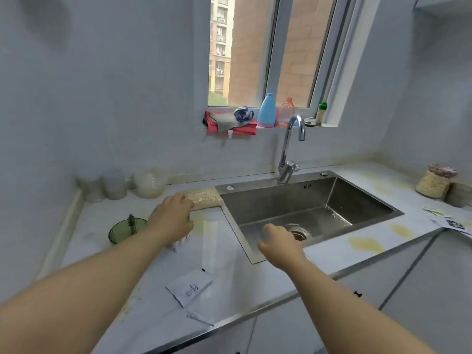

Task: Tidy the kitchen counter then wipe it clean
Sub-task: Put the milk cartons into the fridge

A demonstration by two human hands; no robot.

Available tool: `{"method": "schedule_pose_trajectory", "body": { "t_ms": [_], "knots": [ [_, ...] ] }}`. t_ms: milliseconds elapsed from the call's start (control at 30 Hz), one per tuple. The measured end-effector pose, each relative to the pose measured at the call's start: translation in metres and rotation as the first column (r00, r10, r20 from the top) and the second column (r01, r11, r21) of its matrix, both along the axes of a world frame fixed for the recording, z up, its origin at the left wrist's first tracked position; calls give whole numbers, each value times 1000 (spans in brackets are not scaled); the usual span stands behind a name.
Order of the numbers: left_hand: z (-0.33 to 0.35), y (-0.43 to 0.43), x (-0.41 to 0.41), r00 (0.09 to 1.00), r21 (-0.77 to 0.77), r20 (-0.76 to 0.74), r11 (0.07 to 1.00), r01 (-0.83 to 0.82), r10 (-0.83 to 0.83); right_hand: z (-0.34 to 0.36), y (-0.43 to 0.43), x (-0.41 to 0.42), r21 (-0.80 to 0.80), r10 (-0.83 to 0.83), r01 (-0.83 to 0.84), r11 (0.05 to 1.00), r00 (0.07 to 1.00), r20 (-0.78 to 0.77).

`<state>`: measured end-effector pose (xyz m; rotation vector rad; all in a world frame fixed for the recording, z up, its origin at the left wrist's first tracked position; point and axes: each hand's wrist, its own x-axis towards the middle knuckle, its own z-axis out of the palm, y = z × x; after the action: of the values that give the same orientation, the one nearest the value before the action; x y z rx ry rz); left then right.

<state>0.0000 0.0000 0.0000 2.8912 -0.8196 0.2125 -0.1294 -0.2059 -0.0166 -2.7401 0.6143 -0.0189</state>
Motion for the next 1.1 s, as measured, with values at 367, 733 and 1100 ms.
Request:
{"method": "schedule_pose_trajectory", "body": {
  "t_ms": [367, 733, 1100],
  "knots": [
    [-43, -42, 46, 878, -52, -171, 886, -461, 446, -64, -53, 92, 82, 226, -211, 974, 912, -342],
    [-51, -40, 55, 815, -85, -274, 832, -549, 510, -88, -67, 119, 147, 349, -317, 937, 827, -441],
    [-43, -40, 33, 907, -256, -235, 878, -404, 349, -74, -67, 102, 185, 337, -286, 940, 861, -382]
  ]
}}
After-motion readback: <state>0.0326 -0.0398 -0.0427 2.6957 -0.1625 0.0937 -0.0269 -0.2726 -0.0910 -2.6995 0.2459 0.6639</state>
